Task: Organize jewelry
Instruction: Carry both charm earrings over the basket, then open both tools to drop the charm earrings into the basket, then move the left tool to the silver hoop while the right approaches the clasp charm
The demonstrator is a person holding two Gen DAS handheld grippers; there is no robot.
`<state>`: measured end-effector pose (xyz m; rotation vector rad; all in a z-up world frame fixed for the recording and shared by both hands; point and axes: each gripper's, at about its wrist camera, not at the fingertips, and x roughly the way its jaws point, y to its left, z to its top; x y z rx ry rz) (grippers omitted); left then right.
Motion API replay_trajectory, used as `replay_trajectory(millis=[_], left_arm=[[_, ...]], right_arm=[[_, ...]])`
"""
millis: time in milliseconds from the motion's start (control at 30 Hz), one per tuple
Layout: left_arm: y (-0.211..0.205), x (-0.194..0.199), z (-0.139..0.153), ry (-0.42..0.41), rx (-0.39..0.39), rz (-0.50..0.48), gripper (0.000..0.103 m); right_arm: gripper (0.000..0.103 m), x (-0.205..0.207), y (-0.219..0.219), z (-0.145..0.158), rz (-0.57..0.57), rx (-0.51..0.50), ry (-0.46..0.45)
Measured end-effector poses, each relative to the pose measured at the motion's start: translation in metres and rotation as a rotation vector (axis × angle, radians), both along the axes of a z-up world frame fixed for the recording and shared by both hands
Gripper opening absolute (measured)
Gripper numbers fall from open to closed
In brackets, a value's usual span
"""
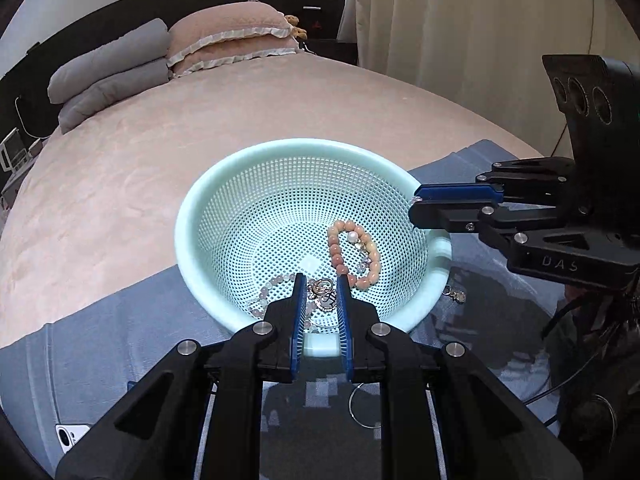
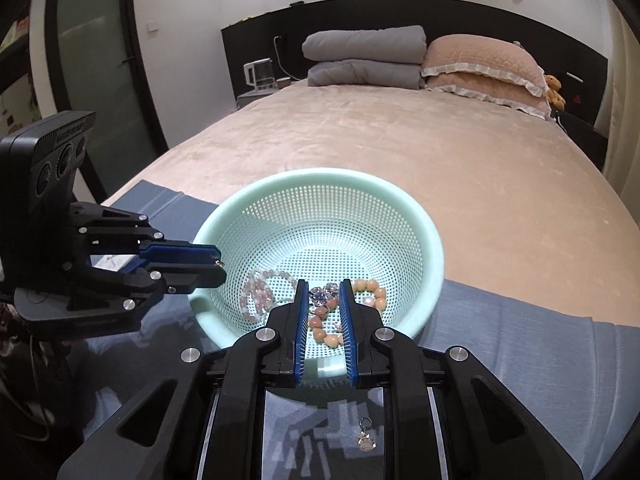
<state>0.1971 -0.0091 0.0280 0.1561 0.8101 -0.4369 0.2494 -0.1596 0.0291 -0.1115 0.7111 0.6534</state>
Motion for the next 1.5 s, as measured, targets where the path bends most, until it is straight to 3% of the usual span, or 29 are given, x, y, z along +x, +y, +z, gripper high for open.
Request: replay_trajectory(millis=[367,767,867,1033,1067,1100,1133,1167,1500], left_arm=[[-0.003,0.01,-0.016,0.031,0.005,-0.003,0.016],[-0.006,0.007,-0.016,0.018,0.016,0.003,0.019],[-0.004,0.003,-0.013,-0.004,0.02,0.009,0.036],[0.01,-0.009,-0.002,-0.057,0.014,0.044,0.072],[0.013,-0.011,-0.001,-0.063,0.011,0.056,0.075],[0.017,-0.013,0.0,-0.066,0.008,0.068,0.086],[0.021,-0.016,0.001,-0.072,0.007,0.082,0.094],[0.025,-0.019,0.001,-0.079,0.006,0.095,0.096],[0.031,-0.039,-0.025,-0.031,0.057,0.092,0.097]], right_arm=[[0.015,0.004,0.009,-0.023,0.0,-0.02,0.04],[0.019,0.002,0.009,-0.021,-0.026,-0.023,0.019],[0.044,-0.003,0.007,-0.018,-0.034,-0.018,-0.006],[0.07,-0.008,-0.002,-0.011,-0.092,-0.017,-0.053],[0.078,-0.009,-0.005,-0.009,-0.104,-0.014,-0.064],[0.086,-0.011,-0.008,-0.008,-0.122,-0.014,-0.078],[0.087,-0.011,-0.011,-0.006,-0.135,-0.012,-0.086],[0.087,-0.01,-0.014,-0.005,-0.141,-0.008,-0.083],[0.087,-0.023,-0.036,-0.014,-0.175,-0.036,-0.032]])
